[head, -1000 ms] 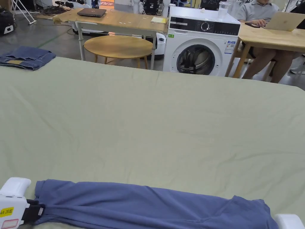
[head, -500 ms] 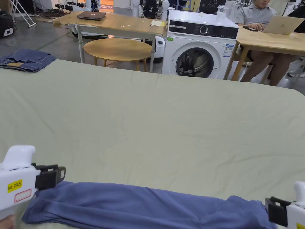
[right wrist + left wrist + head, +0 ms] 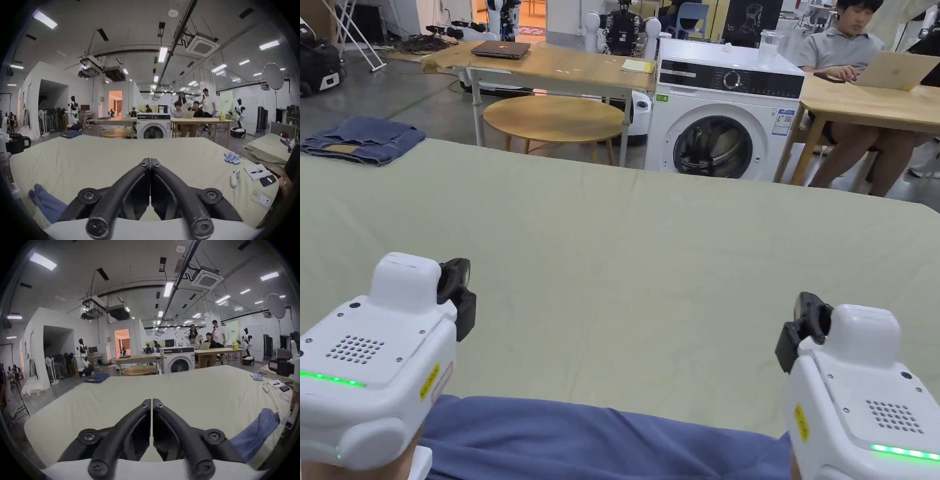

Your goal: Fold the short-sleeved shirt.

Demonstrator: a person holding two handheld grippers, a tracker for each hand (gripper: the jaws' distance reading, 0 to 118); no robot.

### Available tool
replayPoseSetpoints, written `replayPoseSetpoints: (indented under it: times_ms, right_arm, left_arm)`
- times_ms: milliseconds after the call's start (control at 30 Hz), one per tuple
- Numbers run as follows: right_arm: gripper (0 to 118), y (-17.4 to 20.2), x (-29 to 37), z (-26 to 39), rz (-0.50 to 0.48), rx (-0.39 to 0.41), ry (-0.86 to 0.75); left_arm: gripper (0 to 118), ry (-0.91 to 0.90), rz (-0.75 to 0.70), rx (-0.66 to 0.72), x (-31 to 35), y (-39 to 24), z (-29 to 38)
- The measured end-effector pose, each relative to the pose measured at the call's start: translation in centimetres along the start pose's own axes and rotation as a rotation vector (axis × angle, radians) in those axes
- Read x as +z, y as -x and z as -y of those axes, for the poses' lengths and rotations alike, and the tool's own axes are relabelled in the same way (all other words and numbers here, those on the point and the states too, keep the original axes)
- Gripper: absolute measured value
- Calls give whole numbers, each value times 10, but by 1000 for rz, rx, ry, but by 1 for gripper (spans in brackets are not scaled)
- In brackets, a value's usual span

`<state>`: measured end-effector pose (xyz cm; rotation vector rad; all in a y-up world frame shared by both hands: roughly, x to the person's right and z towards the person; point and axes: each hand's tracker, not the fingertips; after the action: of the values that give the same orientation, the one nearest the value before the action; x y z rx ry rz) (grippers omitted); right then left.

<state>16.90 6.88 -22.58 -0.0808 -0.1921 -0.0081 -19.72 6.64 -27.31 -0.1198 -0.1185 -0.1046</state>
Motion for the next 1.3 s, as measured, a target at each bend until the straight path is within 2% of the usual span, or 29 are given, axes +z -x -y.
replayPoseSetpoints:
  times_ms: [233,367,533,767,800,867,900,1033,1100,1167,1300]
  right_arm:
    - [0,24,-4,4,-13,24,-36]
    - [0,30,-5,6,-30,44,-27]
    - [0,32,-6,10,-45,63,-10]
    - [0,26,-13,17,-55,82,37]
    - [0,26,-13,18,-52,83,45]
    - [0,23,-14,22,-50,84,60]
    - [0,22,-14,23,-52,84,67]
    - [0,19,-15,29,-48,86,94]
    - [0,18,-15,30,-43,89,103]
    - [0,17,-16,31,-47,90,113]
    - [0,19,-16,34,-45,109,120]
  left_arm:
    - [0,11,-9,72,8,25,2]
    - [0,117,7,137,9,62,13]
    - [0,317,131,302,2,120,37]
    - [0,709,409,579,-32,181,91]
    - [12,763,477,627,-35,184,98]
    - [48,824,507,709,-41,192,114]
    - [56,852,524,729,-45,195,122]
    - [56,892,524,814,-50,203,141]
    - [56,936,588,862,-51,205,150]
    - [56,994,577,868,-54,201,159]
    - [56,970,713,985,-60,186,175]
